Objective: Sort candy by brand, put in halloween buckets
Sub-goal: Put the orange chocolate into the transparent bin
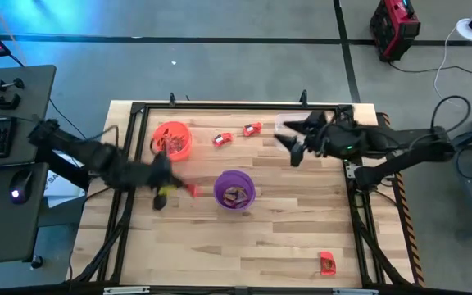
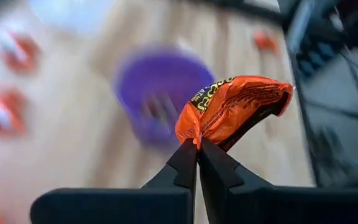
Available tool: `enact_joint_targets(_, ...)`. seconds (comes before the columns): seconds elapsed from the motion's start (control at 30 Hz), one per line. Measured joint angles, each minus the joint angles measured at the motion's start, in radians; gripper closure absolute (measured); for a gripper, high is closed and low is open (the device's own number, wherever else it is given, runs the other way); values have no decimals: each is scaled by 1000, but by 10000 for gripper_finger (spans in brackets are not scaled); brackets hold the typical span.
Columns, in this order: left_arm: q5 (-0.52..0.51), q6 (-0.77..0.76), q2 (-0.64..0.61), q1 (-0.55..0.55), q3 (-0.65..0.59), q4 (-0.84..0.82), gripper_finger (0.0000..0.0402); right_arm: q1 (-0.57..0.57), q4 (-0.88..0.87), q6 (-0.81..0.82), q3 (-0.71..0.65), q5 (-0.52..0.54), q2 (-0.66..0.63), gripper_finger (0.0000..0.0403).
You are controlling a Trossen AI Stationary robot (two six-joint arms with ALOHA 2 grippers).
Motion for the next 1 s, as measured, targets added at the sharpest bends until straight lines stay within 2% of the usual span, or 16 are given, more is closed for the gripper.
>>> enact_joint_targets(0.07, 31, 137, 32, 130, 40, 74, 401, 0, -4, -4, 2, 33, -27, 144)
enact_joint_targets(0.17, 150, 288, 123, 318, 86, 198, 401, -16, -20, 4, 2, 45, -60, 144)
enact_joint_targets(0.3, 268, 361, 315, 515, 149, 381, 401, -61, -29, 0, 2, 50, -64, 144)
enact_joint_targets(0.4, 325, 386, 478, 613, 217, 536, 401, -105, -51, -3, 2, 50, -57, 144)
enact_joint_targets(0.5, 377, 410, 640, 678, 302, 679, 401, -147, -80, -3, 2, 50, -45, 144)
enact_joint_targets(0.6, 441, 412, 797, 726, 405, 733, 401, -178, -106, 3, 2, 49, -28, 144)
enact_joint_targets(0.8, 478, 422, 1071, 786, 620, 735, 401, -207, -124, 17, 1, 48, 15, 144)
enact_joint_targets(1.0, 480, 414, 1243, 822, 773, 723, 399, -222, -125, 95, 1, 51, 66, 144)
